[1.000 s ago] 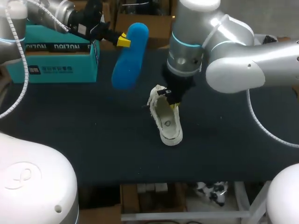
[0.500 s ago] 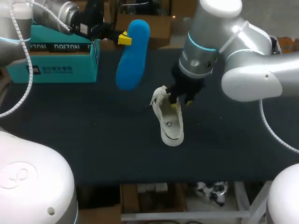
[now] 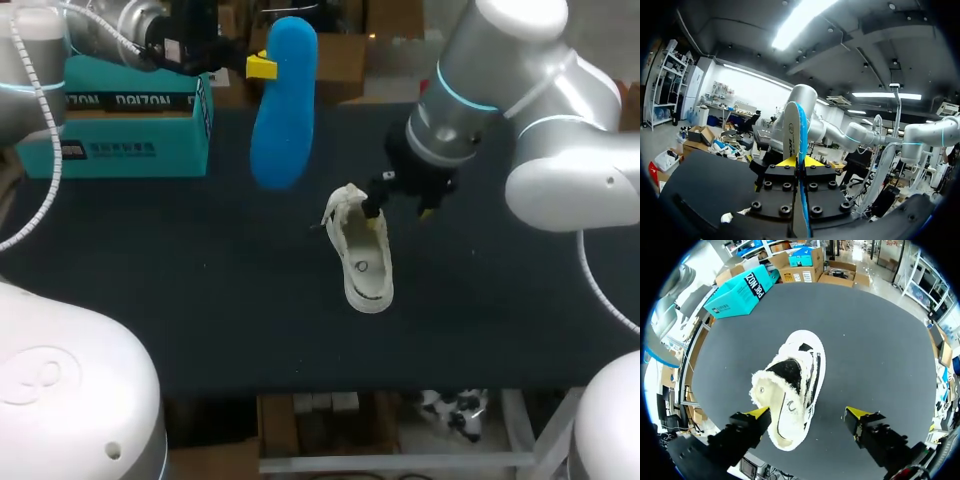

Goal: Open the shoe tongue, take the insole out of the shoe, put the insole back into the shoe, and pack the shoe into the shoebox

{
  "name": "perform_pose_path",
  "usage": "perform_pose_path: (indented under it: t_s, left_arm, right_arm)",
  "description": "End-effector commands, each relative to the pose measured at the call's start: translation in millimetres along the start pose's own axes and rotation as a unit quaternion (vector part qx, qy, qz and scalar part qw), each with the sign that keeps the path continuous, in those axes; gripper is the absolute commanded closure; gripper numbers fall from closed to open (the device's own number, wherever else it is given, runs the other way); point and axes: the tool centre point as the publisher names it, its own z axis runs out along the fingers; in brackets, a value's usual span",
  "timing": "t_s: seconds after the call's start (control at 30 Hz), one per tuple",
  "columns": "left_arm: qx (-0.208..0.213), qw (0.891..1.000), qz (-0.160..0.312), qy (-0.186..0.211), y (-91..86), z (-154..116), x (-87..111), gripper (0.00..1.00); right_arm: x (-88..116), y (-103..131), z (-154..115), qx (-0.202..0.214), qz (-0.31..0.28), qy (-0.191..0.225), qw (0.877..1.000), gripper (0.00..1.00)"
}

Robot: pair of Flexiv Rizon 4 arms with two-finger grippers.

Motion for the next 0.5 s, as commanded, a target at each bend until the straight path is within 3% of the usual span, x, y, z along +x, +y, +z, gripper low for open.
perform_pose_path:
  t_s: [0.03, 0.17, 0.23, 0.3, 0.5]
  left_arm:
    - [0.014, 1.0, -0.012, -0.008, -0.3, 11, 18.5, 1.0]
    - [0.023, 0.999, -0.017, -0.015, -0.7, 26, 34.4, 1.0]
    - [0.025, 0.999, -0.017, -0.02, 0.2, 34, 43.2, 1.0]
    - [0.026, 0.999, -0.017, -0.028, 0.1, 41, 50.1, 1.0]
    - [0.036, 0.999, -0.02, -0.029, -2.5, 55, 68.9, 1.0]
  right_arm:
    - [-2, -3, -1, 0.007, -0.007, 0.016, 1.0, 0.0]
    - [-15, -12, -15, 0.035, 0.062, 0.099, 0.992, 0.0]
    - [-21, -19, -20, 0.044, 0.13, 0.201, 0.97, 0.0]
    - [-19, -23, -26, 0.032, 0.133, 0.228, 0.964, 0.0]
    - [-19, -23, -26, 0.032, 0.133, 0.228, 0.964, 0.0]
